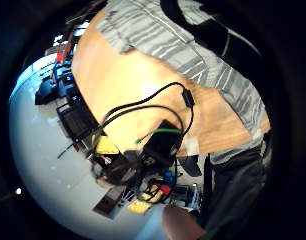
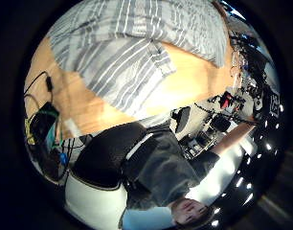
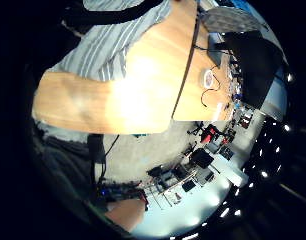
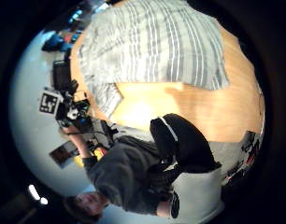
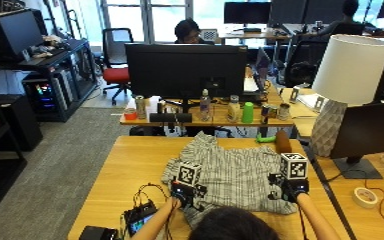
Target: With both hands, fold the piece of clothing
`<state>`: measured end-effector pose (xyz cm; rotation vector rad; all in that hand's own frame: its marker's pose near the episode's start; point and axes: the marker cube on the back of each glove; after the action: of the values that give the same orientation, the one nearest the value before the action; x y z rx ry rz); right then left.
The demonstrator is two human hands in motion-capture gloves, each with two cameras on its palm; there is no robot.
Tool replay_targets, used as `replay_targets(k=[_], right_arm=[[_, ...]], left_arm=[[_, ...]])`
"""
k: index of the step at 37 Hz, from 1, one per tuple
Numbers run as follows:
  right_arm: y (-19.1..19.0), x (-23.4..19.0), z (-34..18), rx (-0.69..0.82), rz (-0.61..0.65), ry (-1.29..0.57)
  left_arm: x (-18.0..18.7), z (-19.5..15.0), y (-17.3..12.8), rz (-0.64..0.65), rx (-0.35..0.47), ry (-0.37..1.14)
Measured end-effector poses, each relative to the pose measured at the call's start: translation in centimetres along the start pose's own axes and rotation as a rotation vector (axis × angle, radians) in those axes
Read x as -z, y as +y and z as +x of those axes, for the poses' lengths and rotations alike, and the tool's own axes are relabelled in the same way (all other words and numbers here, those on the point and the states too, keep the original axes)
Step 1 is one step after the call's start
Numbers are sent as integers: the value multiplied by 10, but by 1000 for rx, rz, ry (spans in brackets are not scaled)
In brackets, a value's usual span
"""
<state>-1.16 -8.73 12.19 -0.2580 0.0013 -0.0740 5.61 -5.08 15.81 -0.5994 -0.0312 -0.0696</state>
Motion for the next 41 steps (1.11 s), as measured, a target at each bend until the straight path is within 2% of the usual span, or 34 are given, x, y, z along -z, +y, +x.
replay_targets(k=[3, 5, 8, 12, 18, 21, 24, 27, 33, 39, 41], right_arm=[[-31, -31, 4, -25, -50, 26], [-45, -49, 5, -44, -93, 47], [-45, -63, 0, -79, -137, 83], [-56, -79, 1, -83, -122, 107], [0, -64, -24, -112, -93, 121], [0, -70, -26, -92, -66, 80], [-5, -77, -22, -93, -17, 12], [-18, -84, -15, -100, 45, -30], [-2, -73, -24, -93, 115, -59], [-11, -70, -18, -124, 171, -36], [-28, -75, -11, -117, 190, -50]], left_arm=[[-13, 9, -1, 86, -48, -62], [-23, 11, 7, 55, -19, -103], [-34, 11, 7, -3, 21, -132], [-37, 11, 3, 21, 35, -132], [-36, 9, 1, 44, -52, -91], [-31, 6, -5, 151, -88, -58], [-23, 3, -17, 344, -105, -50], [-17, 0, -25, 475, -80, -62], [-6, -3, -37, 652, -40, -106], [0, 6, -44, 692, -95, -90], [-1, 4, -43, 675, -96, -99]])
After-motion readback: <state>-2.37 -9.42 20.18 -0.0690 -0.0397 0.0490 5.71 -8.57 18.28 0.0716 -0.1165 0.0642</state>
